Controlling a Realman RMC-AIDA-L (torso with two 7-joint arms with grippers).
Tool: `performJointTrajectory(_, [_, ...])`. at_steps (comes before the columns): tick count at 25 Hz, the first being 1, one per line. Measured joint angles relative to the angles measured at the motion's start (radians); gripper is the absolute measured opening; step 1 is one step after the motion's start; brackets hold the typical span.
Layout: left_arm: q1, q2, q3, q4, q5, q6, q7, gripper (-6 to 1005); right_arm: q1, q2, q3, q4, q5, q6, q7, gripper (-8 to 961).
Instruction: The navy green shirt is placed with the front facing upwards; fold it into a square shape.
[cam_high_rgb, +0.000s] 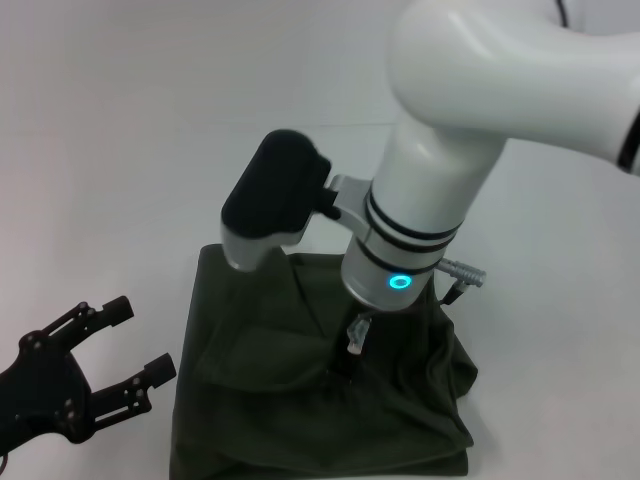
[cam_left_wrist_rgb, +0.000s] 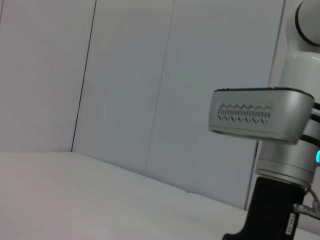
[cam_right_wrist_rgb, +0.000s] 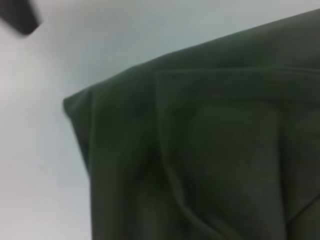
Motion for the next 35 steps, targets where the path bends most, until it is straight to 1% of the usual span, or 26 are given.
performJointTrajectory(9, [-0.003, 0.002, 0.005, -0.010, 0.000, 0.000, 0.000, 903, -0.115, -0.008, 0.127, -0.090, -0.011, -0.005, 0.086, 39])
performJointTrajectory(16, [-0.004, 0.000, 0.006, -0.010, 0.000, -0.001, 0.001, 903, -0.241, -0.008, 0.274, -0.156, -0.011, -0.004, 0.105, 39])
performJointTrajectory(19, [-0.004, -0.001, 0.006, -0.010, 0.000, -0.001, 0.001, 903, -0.281, -0.008, 0.331, -0.171, -0.010, 0.017, 0.105, 40])
performJointTrajectory(27, [-0.004, -0.002, 0.006, -0.022, -0.007, -0.001, 0.002, 903, -0.329, -0.008, 0.450, -0.158, 0.021, 0.057, 0.115, 40])
performJointTrajectory(35, [-0.008, -0.002, 0.003, -0.039, -0.008, 0.000, 0.027, 904, -0.368, -0.009, 0.547, -0.048, 0.128, 0.093, 0.108, 40])
